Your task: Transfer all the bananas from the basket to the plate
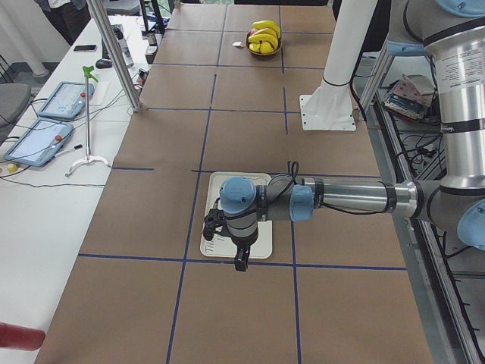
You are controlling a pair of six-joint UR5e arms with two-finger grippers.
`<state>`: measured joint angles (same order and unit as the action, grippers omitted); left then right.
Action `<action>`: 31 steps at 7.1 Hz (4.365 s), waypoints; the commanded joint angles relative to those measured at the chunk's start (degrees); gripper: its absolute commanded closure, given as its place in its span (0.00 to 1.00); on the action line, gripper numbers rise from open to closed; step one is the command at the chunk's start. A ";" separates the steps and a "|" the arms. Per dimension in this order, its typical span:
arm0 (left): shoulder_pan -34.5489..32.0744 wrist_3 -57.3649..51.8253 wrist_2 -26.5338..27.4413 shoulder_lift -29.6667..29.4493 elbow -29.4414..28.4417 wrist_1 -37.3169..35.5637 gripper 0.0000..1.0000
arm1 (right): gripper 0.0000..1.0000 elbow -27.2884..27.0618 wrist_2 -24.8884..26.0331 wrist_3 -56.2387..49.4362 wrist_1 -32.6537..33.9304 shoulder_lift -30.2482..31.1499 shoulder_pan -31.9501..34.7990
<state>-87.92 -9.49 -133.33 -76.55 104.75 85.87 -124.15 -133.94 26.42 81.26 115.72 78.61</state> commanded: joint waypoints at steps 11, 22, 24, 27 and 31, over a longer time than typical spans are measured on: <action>0.03 0.09 -0.09 0.09 -0.34 0.00 0.00 | 0.02 4.18 16.86 24.11 -19.83 6.10 -28.40; 0.03 0.18 0.00 0.09 -0.34 0.00 0.00 | 0.39 4.18 16.25 23.59 -19.57 7.15 -30.88; 0.03 0.18 -0.09 0.09 -0.34 0.00 0.00 | 0.67 4.18 16.25 23.59 -19.56 7.15 -30.88; 0.03 0.18 -0.09 0.00 -0.25 0.09 0.00 | 0.96 1.65 15.99 23.41 -19.48 7.76 -29.83; 0.03 -0.09 0.44 -0.78 1.33 0.70 0.00 | 0.97 -1.09 -1.57 14.55 -19.91 5.67 -10.78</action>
<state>-87.89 -9.59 -133.06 -76.75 105.84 86.04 -125.04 -131.06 44.06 61.52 122.46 62.59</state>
